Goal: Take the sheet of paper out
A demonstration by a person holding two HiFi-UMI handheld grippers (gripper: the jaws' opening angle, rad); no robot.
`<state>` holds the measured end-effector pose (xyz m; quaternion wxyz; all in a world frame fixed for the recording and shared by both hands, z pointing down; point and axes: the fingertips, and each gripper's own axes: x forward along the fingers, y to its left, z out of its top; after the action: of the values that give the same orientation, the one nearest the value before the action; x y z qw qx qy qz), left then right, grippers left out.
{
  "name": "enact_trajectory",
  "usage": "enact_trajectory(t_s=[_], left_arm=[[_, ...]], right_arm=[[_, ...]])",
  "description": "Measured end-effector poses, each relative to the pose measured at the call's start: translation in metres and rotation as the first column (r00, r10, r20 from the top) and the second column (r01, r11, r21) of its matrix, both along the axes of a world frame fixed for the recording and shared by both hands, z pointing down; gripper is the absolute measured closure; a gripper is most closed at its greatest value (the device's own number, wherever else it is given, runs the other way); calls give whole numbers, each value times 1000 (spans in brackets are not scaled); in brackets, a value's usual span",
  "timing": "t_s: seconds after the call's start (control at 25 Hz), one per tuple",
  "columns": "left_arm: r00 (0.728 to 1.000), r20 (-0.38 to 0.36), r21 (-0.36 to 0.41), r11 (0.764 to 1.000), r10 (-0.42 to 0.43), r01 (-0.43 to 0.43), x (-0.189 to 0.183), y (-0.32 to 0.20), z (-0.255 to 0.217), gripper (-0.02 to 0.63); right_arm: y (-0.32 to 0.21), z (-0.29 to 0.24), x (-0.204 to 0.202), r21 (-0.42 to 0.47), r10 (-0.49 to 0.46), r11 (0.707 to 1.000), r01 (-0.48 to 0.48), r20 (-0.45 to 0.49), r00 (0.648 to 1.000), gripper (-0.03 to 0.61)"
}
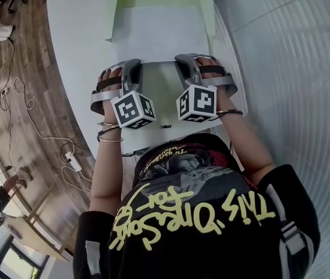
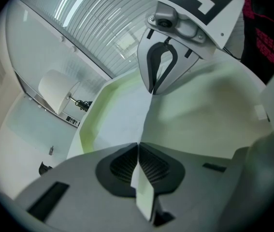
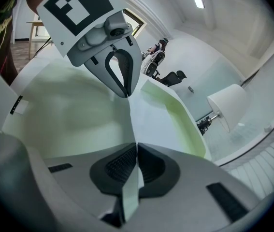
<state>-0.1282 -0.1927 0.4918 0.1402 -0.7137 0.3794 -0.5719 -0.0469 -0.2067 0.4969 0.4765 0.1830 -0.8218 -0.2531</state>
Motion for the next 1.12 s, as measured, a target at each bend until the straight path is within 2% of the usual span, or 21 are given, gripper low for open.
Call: enact_trajectory(t_s=[1.12], left_arm=[[999,-33,21,1000,24,-23,7,46,-18,601]], right_arm=[[48,-17,10,25,51,998,-51,-14,999,568]])
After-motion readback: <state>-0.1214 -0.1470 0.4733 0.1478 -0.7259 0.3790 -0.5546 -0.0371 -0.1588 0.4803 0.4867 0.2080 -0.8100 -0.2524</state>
